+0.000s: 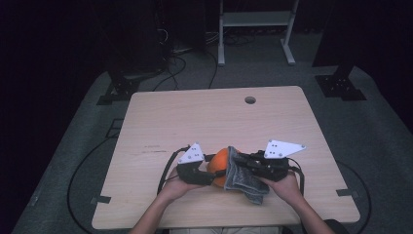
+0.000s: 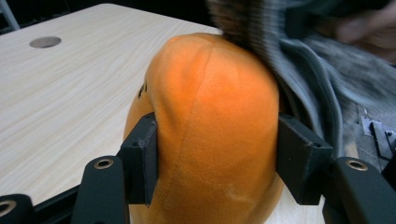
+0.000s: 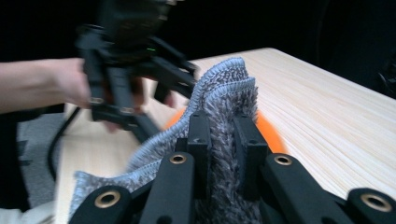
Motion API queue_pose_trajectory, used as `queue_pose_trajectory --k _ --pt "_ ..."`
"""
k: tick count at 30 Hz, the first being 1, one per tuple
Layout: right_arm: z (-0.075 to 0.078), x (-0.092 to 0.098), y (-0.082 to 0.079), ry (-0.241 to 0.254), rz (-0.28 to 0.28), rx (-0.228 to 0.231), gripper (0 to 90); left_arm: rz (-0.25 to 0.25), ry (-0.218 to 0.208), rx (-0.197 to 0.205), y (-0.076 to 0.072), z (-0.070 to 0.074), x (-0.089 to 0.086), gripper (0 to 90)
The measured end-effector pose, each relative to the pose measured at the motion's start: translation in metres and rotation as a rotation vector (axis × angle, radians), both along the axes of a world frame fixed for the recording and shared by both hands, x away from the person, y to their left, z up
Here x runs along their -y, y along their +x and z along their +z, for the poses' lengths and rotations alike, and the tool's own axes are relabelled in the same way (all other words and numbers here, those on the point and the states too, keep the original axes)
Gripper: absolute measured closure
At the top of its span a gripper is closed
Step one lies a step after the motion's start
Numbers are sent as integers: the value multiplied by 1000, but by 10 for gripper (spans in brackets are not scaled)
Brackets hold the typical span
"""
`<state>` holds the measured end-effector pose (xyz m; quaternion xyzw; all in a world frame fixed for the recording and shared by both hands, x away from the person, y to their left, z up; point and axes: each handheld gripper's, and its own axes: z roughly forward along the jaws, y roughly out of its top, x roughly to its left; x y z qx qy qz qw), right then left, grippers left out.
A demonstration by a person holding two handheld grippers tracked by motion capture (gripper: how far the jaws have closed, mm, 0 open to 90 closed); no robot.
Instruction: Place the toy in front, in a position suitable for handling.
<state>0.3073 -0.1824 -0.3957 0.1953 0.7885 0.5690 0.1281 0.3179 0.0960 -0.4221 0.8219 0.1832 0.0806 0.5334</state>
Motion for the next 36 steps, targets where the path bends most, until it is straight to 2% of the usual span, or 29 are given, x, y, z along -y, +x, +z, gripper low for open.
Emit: queue_pose_trajectory --k 1,3,5,6,8,12,15,17,19,22,26,28,30,32,34,36 --pt "-1 3 2 5 -6 -10 785 -11 -5 1 0 0 0 371" --pt "-4 8 5 6 -31 -19 784 -31 -31 -13 2 -1 -1 289" --pt "-7 13 5 18 -41 -34 784 -28 -56 -17 5 -3 -2 232" --pt "-8 14 5 19 -45 -32 784 -18 -54 -8 6 -5 0 194" --pt "-8 16 4 10 -48 -25 784 -14 -36 -6 6 -9 3 176" --pt "-8 21 2 -4 -54 -24 784 8 -24 40 2 -8 6 333" --pt "-7 22 -6 3 -47 -16 785 37 -20 35 0 -5 10 375" --pt "-5 17 -12 9 -16 -2 785 56 -32 23 -1 -4 13 389" --pt "-1 8 -17 1 21 19 785 42 -17 39 -3 -3 17 401" --pt "4 0 -14 -28 21 40 786 22 6 54 -6 -3 16 405" --pt "1 12 -3 -27 -27 23 786 -22 0 46 -7 -6 12 381" --pt "-2 19 -2 -35 -51 14 786 -35 6 55 -8 -6 13 376" --pt "-3 23 -2 -25 -53 -8 786 -34 14 68 -9 -7 17 379" --pt "-1 19 -7 -29 -31 4 787 -39 29 85 -11 -7 20 381" --pt "3 12 -11 -17 25 18 787 -50 42 103 -14 -7 23 384" --pt "5 7 -12 -39 34 30 787 -51 49 107 -16 -7 23 388"
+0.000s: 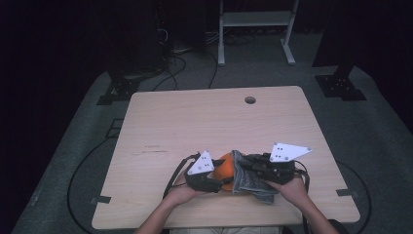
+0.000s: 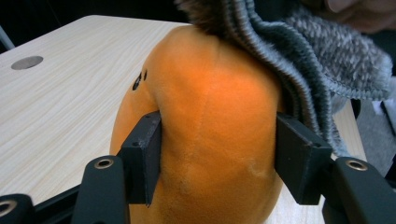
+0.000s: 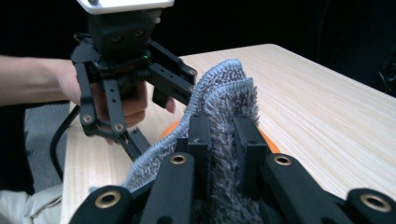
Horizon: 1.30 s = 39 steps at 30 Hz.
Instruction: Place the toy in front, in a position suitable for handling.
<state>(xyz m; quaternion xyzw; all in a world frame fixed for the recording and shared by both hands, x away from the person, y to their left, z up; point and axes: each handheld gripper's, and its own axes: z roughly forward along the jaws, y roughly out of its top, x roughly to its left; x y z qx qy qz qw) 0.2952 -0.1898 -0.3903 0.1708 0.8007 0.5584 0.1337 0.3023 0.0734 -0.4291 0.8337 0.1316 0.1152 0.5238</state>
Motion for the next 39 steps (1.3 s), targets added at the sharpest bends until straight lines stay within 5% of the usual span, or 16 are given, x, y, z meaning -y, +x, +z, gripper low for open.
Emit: queue_pose_trajectory --k 5,8,11,14,24,29,34,39 --pt "-6 13 12 26 -47 -41 787 -18 -27 -21 3 -2 -5 383" --pt "-8 16 13 35 -61 -71 787 -31 0 7 0 -2 0 385" --pt "-1 4 6 35 11 -52 787 -52 25 43 -4 -2 3 386" --pt "3 -6 7 -27 49 -25 789 -54 43 59 -6 -2 5 388" --pt "-11 16 35 -15 -59 -103 790 -62 35 54 -4 -5 3 391" --pt "-26 31 33 15 -86 -146 793 -72 31 49 -3 -6 5 379" --pt "-11 24 21 66 -17 -106 794 -85 50 74 -7 -6 10 376" --pt "-5 10 19 20 13 -69 793 -73 49 66 -6 -6 5 376"
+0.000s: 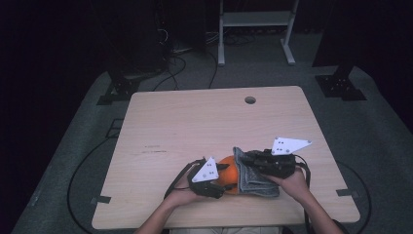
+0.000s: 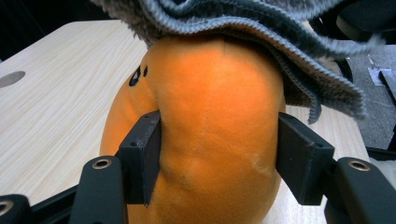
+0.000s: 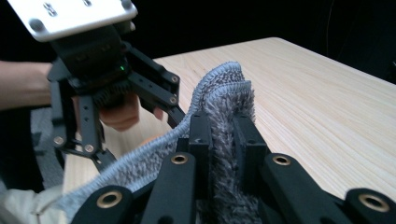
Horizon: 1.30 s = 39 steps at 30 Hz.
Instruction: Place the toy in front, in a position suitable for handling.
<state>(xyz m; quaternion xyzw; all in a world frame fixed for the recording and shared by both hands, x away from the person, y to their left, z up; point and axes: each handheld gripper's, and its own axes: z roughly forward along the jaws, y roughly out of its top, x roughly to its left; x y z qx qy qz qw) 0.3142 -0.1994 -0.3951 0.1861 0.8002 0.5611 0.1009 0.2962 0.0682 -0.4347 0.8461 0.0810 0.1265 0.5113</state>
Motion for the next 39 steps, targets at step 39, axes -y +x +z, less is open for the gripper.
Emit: queue_pose_trajectory --k 39 --pt "-4 5 -17 35 -16 16 791 109 -118 -135 16 5 -10 409"
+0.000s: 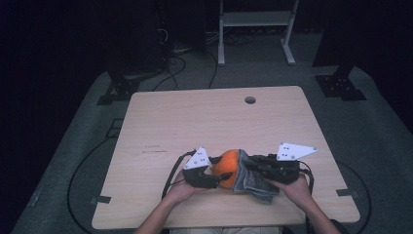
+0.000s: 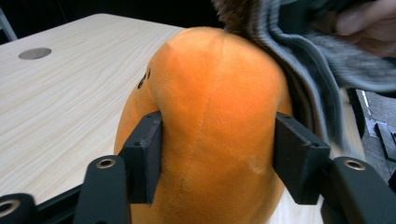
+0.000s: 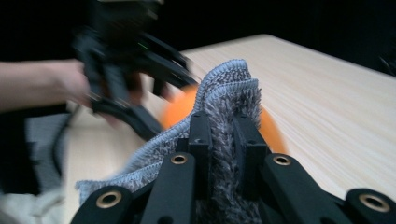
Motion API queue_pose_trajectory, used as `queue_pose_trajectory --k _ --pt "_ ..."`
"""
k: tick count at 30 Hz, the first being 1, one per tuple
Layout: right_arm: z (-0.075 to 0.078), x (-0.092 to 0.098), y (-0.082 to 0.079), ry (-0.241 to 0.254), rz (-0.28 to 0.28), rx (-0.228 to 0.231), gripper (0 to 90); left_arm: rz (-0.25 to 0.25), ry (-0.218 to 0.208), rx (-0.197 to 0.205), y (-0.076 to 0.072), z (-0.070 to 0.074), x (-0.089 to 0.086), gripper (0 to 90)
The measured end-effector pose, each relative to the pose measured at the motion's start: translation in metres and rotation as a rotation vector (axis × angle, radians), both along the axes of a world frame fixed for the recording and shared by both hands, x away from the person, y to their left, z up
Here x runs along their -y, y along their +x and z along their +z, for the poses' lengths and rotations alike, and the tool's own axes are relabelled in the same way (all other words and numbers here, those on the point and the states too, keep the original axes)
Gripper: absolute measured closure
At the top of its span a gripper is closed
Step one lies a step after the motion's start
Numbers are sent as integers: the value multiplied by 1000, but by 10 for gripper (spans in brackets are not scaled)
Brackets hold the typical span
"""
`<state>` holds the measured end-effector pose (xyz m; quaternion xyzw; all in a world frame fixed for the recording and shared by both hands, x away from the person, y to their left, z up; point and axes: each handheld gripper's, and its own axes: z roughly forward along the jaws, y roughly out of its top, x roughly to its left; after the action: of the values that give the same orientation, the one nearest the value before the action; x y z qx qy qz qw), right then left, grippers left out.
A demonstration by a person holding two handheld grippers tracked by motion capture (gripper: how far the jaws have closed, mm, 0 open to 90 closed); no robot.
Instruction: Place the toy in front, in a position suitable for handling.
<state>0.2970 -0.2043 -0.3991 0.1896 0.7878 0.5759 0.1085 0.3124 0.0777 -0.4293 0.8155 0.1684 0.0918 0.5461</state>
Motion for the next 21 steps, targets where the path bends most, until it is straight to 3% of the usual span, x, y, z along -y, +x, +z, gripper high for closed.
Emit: queue_pose_trajectory --k 3,5,9,12,13,17,21 --pt "8 -7 -3 -9 12 35 792 -20 -37 -43 -1 5 -3 421" --pt "8 -5 0 -10 9 28 792 -33 -31 -52 -1 4 -5 411" --pt "0 -5 5 -4 4 4 791 -51 -37 -66 4 1 -9 235" --pt "-1 -3 7 8 -6 -2 791 -33 -4 -84 10 -5 -8 157" --pt "-1 -2 8 8 -12 -2 790 -35 2 -89 11 -8 -6 161" --pt "-3 4 11 4 -36 -9 789 -15 -10 -53 9 -7 -4 333" --pt "-7 14 5 8 -64 -9 789 -1 -21 -59 9 -6 -3 374"
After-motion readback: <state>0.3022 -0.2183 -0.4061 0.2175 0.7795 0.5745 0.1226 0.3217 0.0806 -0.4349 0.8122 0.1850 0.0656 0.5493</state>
